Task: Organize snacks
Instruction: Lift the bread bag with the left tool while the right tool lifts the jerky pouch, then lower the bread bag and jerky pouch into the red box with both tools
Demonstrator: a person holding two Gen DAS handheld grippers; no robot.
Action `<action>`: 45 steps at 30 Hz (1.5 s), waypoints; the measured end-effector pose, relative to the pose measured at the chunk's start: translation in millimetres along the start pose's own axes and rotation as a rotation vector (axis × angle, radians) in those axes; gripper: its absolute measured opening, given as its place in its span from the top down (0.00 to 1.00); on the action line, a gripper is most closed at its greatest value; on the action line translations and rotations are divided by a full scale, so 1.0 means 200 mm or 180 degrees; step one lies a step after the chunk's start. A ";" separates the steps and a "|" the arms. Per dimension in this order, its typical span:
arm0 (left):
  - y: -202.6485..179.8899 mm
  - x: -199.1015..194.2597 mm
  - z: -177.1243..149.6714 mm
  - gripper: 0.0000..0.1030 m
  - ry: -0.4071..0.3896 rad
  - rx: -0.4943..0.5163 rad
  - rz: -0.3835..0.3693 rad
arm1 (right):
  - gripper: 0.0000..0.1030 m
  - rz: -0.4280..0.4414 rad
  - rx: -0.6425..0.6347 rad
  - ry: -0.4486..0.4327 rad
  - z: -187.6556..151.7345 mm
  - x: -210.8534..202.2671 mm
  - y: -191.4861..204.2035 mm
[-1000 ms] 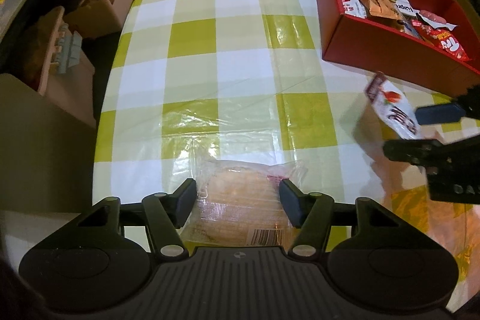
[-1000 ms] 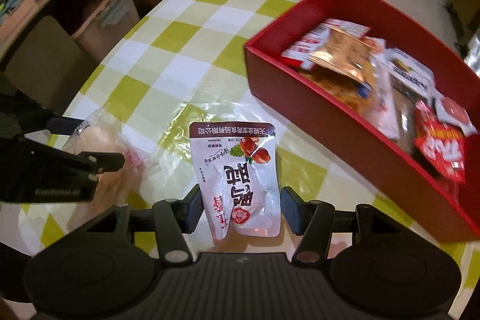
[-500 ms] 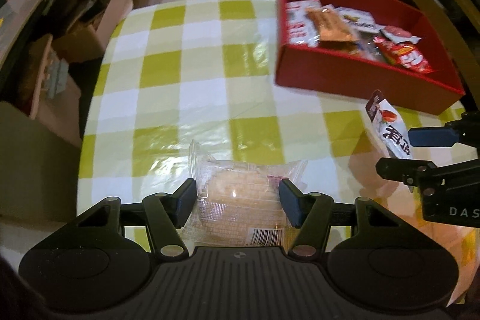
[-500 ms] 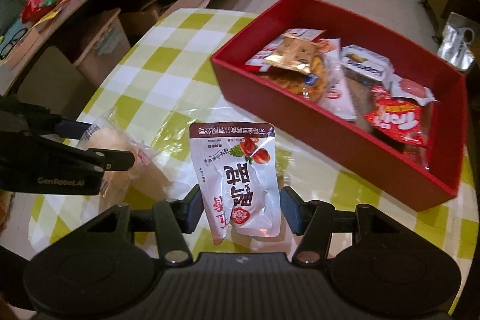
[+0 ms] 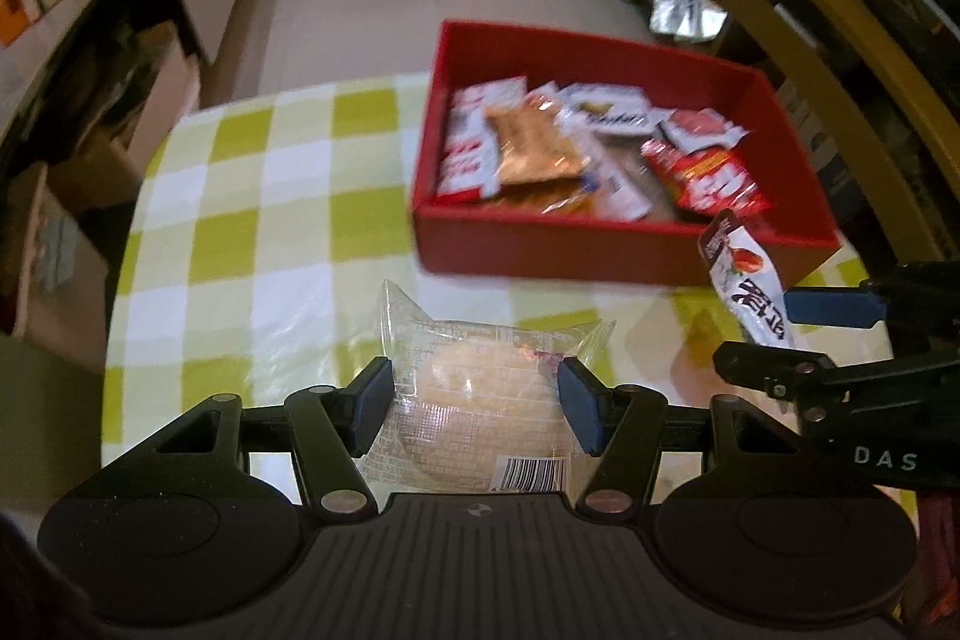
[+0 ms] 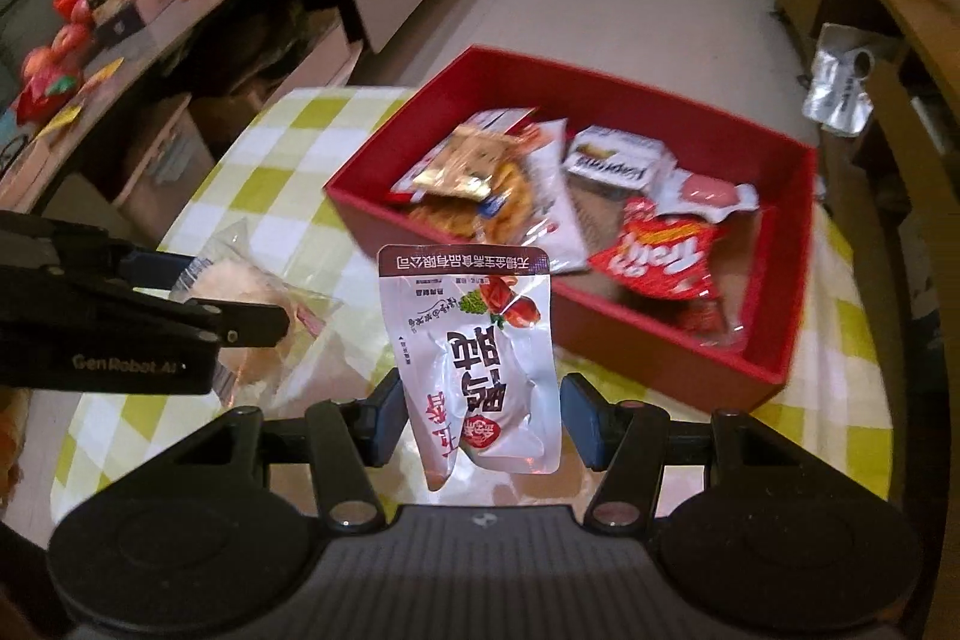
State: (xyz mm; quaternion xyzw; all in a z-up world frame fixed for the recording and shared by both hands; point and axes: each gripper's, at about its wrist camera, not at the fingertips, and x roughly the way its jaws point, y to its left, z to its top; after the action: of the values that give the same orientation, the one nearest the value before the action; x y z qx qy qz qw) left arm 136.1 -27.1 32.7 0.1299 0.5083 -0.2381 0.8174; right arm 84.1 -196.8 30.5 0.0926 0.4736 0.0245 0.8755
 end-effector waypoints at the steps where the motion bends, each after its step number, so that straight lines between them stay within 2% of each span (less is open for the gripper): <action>1: -0.02 0.00 0.01 0.35 -0.0021 0.0020 -0.0012 | 0.38 -0.0003 0.0029 -0.0022 0.01 -0.01 -0.02; 10: -0.15 0.01 0.13 0.36 -0.0176 0.0115 0.0037 | 0.38 -0.0045 0.0140 -0.0200 0.10 -0.04 -0.10; 20: -0.20 0.02 0.28 0.36 -0.0357 0.0122 0.0089 | 0.38 -0.0101 0.0236 -0.0299 0.19 -0.01 -0.17; 35: -0.22 0.15 0.43 0.36 -0.0416 0.0123 0.0186 | 0.38 -0.0225 0.0355 -0.0344 0.28 0.13 -0.26; 45: -0.24 0.24 0.47 0.36 -0.0366 0.0107 0.0220 | 0.38 -0.0341 0.0366 -0.0337 0.31 0.18 -0.30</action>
State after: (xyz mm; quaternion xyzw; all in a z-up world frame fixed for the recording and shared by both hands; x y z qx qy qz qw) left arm 200.5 -123.4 32.3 0.1472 0.4517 -0.2252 0.8507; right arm 152.9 -259.8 21.6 0.1183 0.4316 -0.0545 0.8926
